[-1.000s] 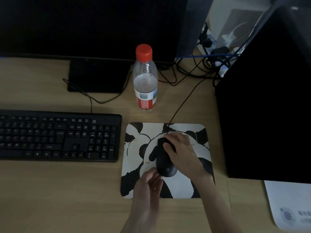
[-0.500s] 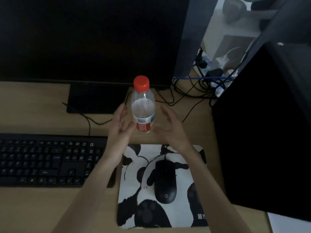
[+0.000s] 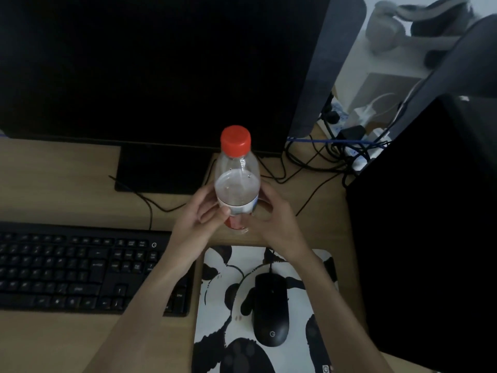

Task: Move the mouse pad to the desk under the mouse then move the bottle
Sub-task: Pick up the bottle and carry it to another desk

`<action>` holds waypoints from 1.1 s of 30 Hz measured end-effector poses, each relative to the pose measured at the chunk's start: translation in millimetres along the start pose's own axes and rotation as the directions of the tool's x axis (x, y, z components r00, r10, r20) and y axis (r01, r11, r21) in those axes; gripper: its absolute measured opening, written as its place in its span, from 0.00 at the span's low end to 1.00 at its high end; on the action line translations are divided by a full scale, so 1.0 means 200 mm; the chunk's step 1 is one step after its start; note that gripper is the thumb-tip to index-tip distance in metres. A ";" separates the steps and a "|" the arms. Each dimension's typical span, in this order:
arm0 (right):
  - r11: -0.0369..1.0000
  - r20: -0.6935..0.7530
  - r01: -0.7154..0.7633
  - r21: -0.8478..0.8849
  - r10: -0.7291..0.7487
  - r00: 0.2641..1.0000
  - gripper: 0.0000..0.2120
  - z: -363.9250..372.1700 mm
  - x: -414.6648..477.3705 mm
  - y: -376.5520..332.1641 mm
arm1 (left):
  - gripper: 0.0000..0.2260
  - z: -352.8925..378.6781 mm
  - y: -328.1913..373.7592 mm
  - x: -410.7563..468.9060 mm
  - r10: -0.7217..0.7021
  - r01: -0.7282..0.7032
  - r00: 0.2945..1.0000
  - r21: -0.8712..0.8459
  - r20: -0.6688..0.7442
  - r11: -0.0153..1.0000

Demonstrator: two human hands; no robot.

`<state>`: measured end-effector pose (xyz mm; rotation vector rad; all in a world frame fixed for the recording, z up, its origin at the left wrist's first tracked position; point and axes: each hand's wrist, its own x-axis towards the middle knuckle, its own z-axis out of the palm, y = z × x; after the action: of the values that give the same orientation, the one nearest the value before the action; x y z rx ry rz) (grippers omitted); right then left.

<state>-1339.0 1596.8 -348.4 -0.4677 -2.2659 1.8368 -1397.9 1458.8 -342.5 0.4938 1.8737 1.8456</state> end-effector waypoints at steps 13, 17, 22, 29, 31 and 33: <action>0.958 0.164 0.259 -0.122 -0.238 0.957 0.31 0.29 -0.34 -0.73 | 0.21 -0.38 0.60 -0.57 0.196 -0.182 0.965 0.094 -0.172 0.979; 0.944 0.242 0.322 -0.069 -0.297 0.924 0.29 0.52 -0.46 -0.93 | 0.21 -0.57 0.75 -0.81 0.243 -0.214 0.934 0.134 -0.262 0.968; 0.923 0.357 0.384 0.003 -0.359 0.862 0.27 0.87 -0.57 -1.15 | 0.14 -0.88 0.89 -1.09 0.285 -0.246 0.874 0.148 -0.393 0.958; 0.912 0.426 0.402 0.086 -0.399 0.812 0.25 1.52 -0.62 -1.40 | 0.16 -1.49 0.99 -1.37 0.313 -0.221 0.822 0.239 -0.476 0.945; 0.908 0.425 0.408 0.093 -0.407 0.809 0.25 1.72 -0.60 -1.45 | 0.16 -1.68 1.01 -1.41 0.322 -0.220 0.821 0.258 -0.472 0.941; 0.907 0.418 0.408 0.106 -0.413 0.809 0.25 1.91 -0.57 -1.48 | 0.16 -1.87 1.03 -1.43 0.322 -0.220 0.823 0.260 -0.468 0.940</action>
<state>-1399.0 1151.9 -135.5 0.4625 -2.3606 1.8449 -1380.9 996.9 -119.4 0.3784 2.4616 2.1432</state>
